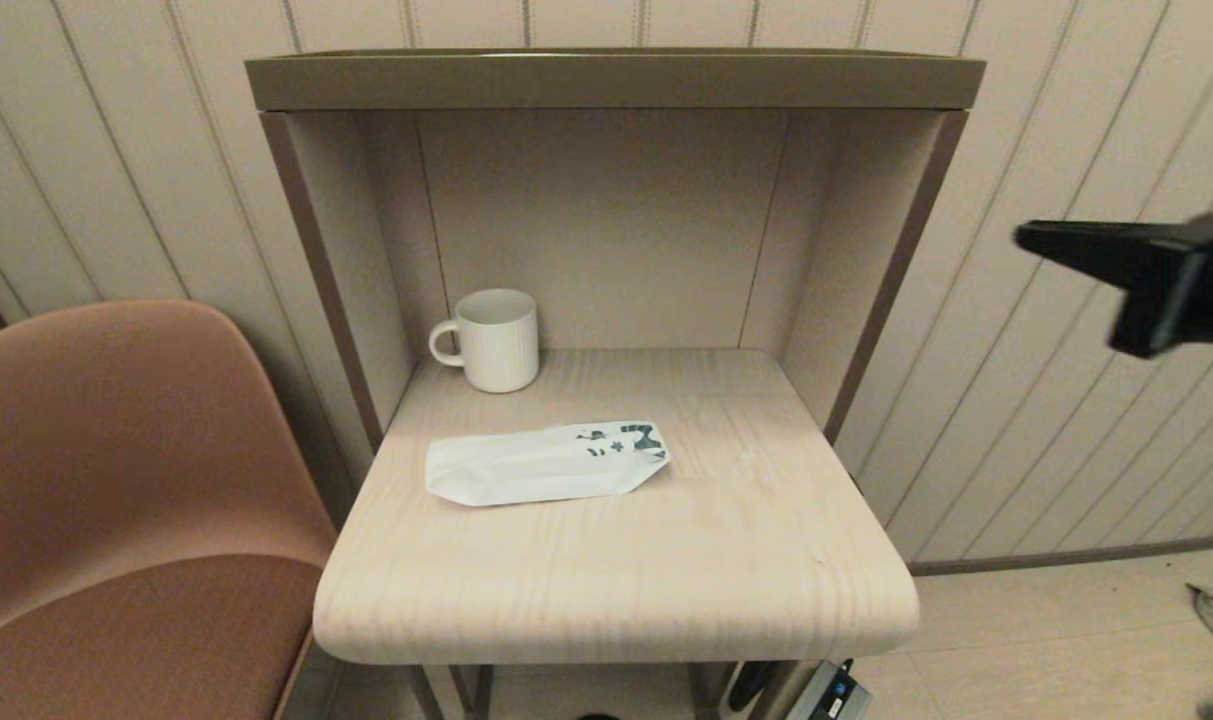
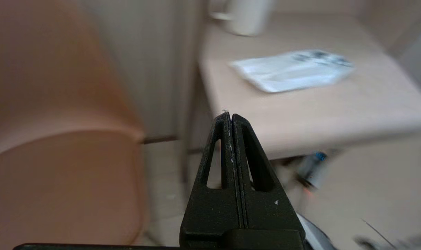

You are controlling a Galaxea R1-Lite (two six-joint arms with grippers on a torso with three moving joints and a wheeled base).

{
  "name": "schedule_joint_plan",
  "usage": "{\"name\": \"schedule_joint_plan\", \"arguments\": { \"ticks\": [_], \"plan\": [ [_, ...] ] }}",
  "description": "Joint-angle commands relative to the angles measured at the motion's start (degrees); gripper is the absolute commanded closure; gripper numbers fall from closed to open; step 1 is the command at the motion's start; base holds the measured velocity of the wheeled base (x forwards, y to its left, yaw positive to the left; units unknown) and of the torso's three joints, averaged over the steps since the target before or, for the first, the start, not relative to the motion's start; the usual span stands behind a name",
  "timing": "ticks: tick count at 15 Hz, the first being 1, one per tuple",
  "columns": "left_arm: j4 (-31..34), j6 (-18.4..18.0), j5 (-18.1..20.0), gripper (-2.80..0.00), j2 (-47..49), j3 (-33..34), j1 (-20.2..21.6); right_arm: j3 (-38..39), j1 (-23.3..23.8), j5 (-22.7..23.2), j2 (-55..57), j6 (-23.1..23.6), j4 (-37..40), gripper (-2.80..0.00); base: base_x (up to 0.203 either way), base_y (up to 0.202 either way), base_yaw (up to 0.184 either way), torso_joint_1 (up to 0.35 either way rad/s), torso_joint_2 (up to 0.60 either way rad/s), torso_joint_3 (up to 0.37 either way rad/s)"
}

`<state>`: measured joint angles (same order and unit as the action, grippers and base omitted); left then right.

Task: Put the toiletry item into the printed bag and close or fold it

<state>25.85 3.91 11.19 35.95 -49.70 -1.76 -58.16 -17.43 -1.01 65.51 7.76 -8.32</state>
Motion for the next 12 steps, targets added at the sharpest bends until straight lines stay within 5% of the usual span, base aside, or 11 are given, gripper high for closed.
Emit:
{"name": "schedule_joint_plan", "arguments": {
  "ticks": [1,4,8,12],
  "plan": [
    [1.73,0.47,-3.80,0.00,-12.03,3.70,0.00,4.54,0.82,-5.90,-20.10,-0.38,8.52,0.00,0.000,0.000,0.000,0.000,0.00,0.000],
    [4.25,0.87,-6.39,0.00,-20.50,9.25,0.00,14.58,5.36,-13.42,-35.73,-1.94,15.79,0.00,0.000,0.000,0.000,0.000,0.00,0.000],
    [4.05,-0.77,-8.18,0.00,-29.38,19.61,1.25,31.23,13.64,-15.55,-50.20,-3.71,18.38,0.00,0.000,0.000,0.000,0.000,0.00,0.000],
    [-3.86,-5.56,-9.68,0.00,-34.30,33.23,1.55,41.23,17.29,-2.17,-62.46,-3.84,18.43,0.00,0.000,0.000,0.000,0.000,0.00,0.000]
  ]
}}
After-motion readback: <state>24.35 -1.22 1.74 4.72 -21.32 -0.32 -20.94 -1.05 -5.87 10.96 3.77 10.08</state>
